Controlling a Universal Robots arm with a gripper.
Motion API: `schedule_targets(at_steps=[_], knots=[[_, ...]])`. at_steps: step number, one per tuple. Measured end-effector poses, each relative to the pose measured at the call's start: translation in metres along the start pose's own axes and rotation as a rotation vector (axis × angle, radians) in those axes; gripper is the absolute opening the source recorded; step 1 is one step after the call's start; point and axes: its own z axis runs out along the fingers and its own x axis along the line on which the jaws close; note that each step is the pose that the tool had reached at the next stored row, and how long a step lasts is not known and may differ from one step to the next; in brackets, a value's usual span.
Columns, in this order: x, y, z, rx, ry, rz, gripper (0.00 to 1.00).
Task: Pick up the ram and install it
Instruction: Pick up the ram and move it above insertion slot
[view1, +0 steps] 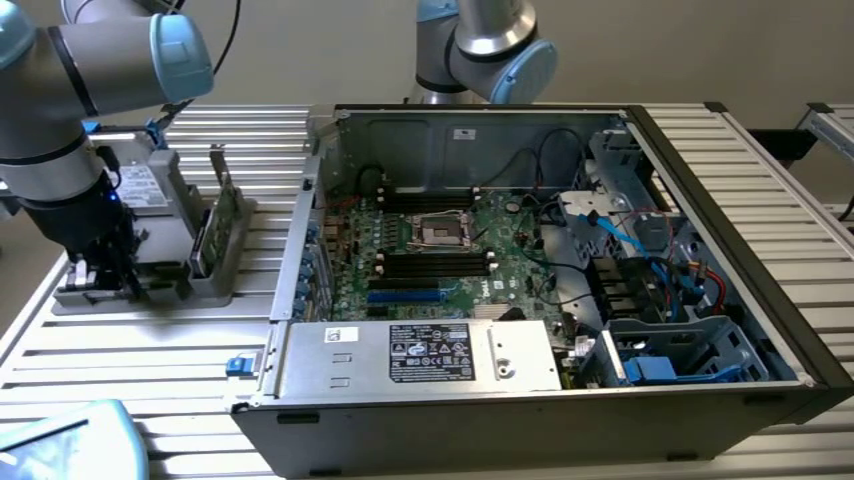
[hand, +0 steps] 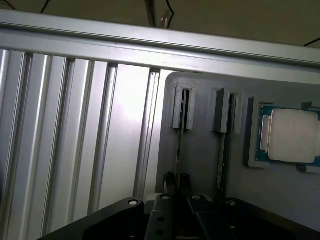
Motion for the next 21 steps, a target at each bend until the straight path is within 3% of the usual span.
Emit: schedule_targets(at_steps=[10, 21], knots=[[0.000, -0.0007, -0.0068, -0.0032, -0.0005, 0.000, 0.14], [0.001, 0.0006, -0.0222, -0.0046, -0.0006, 0.000, 0.14]])
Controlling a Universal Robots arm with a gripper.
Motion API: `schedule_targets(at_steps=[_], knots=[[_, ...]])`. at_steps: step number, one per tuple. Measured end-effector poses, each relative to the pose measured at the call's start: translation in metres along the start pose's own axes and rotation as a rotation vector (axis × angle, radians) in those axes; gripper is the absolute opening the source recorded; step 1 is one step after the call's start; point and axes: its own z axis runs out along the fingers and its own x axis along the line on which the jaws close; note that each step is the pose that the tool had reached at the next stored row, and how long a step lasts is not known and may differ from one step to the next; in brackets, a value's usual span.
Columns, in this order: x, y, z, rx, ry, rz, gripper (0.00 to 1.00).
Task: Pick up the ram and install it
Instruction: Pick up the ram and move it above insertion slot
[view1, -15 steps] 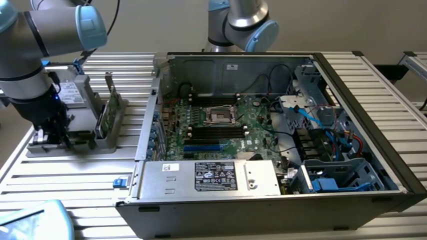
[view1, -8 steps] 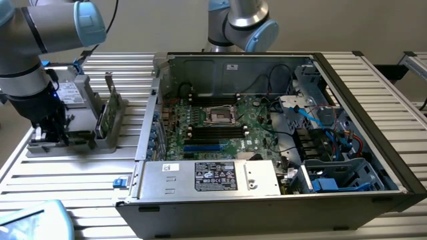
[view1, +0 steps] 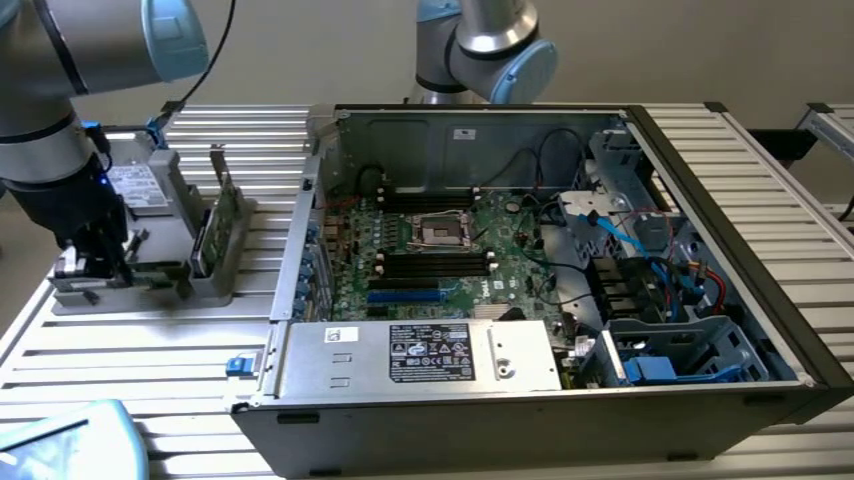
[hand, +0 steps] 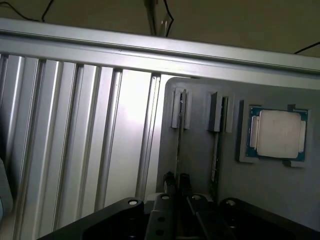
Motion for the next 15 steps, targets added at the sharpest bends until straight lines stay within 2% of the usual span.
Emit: schedule_targets(at_steps=[10, 12, 15], knots=[[0.001, 0.0020, -0.0302, -0.0028, -0.0004, 0.000, 0.14], [0.001, 0.0003, -0.0367, -0.0067, -0.0010, 0.000, 0.14], [0.002, -0.0053, -0.0449, -0.0164, -0.0020, 0.000, 0.14]])
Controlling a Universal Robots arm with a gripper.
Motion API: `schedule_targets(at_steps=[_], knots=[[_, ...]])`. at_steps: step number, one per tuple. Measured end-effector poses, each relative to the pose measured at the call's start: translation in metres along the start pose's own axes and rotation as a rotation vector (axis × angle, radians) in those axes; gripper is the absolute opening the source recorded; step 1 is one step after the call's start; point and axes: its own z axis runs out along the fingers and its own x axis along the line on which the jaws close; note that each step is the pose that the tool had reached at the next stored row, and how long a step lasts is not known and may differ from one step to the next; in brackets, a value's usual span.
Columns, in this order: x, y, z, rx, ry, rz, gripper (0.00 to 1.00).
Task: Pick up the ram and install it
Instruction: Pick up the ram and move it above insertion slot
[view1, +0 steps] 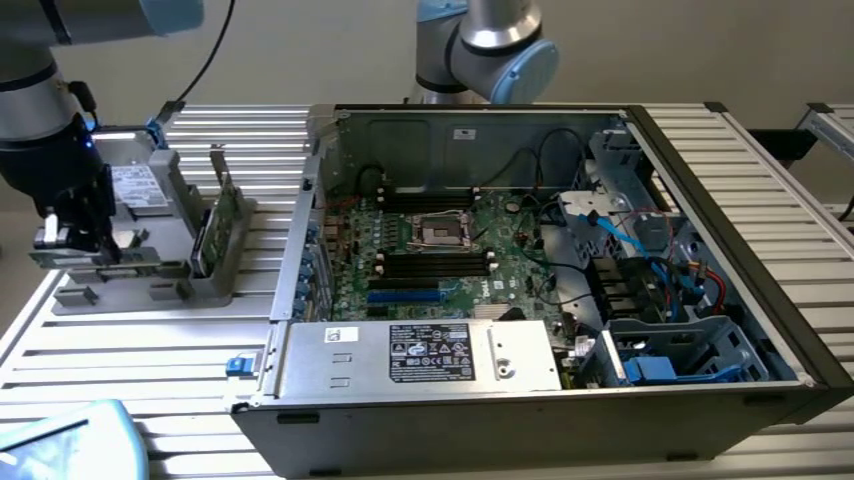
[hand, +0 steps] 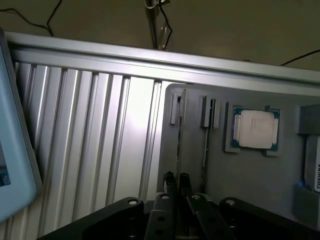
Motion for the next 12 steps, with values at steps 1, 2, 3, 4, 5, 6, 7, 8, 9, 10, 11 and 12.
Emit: schedule_targets(at_steps=[1, 2, 3, 4, 5, 6, 7, 8, 9, 10, 11, 12], knots=[[0.000, -0.0023, -0.0025, -0.0035, -0.0004, 0.000, 0.14], [0.001, -0.0047, -0.0048, -0.0071, -0.0008, 0.000, 0.14], [0.001, -0.0069, -0.0068, -0.0108, -0.0013, 0.000, 0.14], [0.001, -0.0093, -0.0089, -0.0149, -0.0018, 0.000, 0.14], [0.002, -0.0115, -0.0109, -0.0189, -0.0023, 0.000, 0.14], [0.002, -0.0138, -0.0129, -0.0231, -0.0028, -0.001, 0.14], [0.002, -0.0159, -0.0147, -0.0267, -0.0033, -0.001, 0.14], [0.002, -0.0171, -0.0167, -0.0293, -0.0036, -0.001, 0.14], [0.003, -0.0179, -0.0193, -0.0309, -0.0036, -0.001, 0.14], [0.003, -0.0188, -0.0222, -0.0324, -0.0038, -0.001, 0.14], [0.003, -0.0203, -0.0249, -0.0334, -0.0040, -0.001, 0.14], [0.003, -0.0226, -0.0272, -0.0348, -0.0043, -0.001, 0.14]])
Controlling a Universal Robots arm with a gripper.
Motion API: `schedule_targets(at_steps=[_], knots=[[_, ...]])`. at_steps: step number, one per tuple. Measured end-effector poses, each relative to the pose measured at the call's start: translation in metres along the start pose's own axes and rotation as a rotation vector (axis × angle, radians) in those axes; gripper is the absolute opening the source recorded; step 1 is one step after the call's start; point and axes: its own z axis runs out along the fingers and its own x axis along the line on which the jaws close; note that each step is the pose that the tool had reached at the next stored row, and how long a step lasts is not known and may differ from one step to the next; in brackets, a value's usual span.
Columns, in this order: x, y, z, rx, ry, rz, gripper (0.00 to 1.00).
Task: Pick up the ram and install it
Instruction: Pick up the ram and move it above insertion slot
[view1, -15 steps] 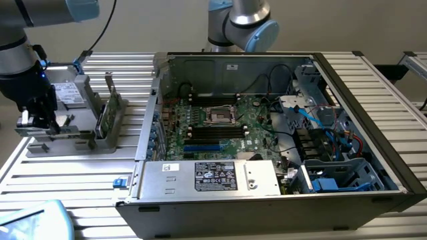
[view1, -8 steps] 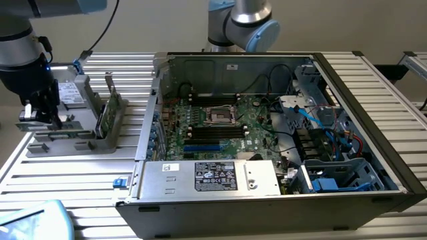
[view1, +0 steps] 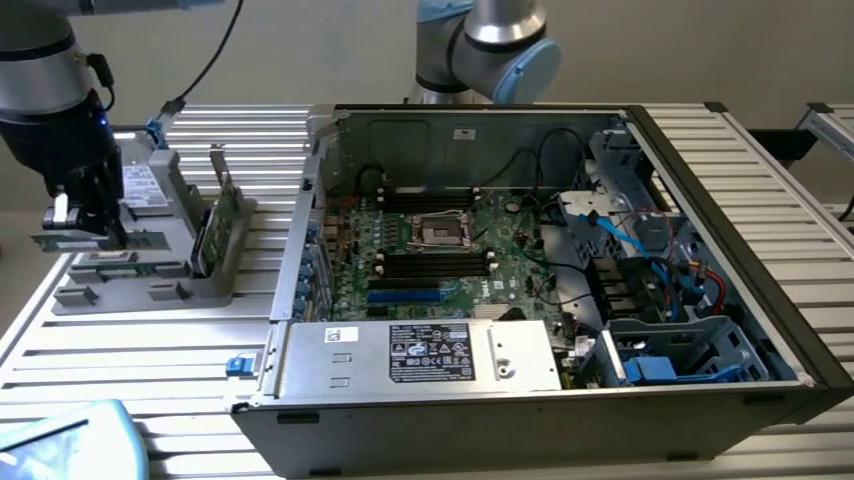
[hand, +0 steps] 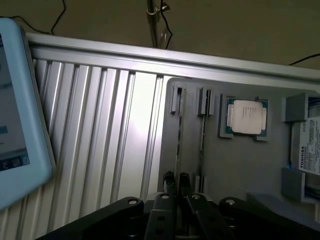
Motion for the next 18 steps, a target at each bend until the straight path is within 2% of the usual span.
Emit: schedule_targets(at_steps=[3, 7, 14, 18], knots=[[0.001, -0.0105, -0.0048, -0.0010, -0.0021, -0.001, 0.14], [0.003, -0.0242, -0.0112, 0.0005, -0.0137, -0.007, 0.14], [0.006, -0.0419, -0.0293, 0.0051, -0.0479, -0.018, 0.14], [0.007, -0.0505, -0.0397, 0.0079, -0.0709, -0.024, 0.14]])
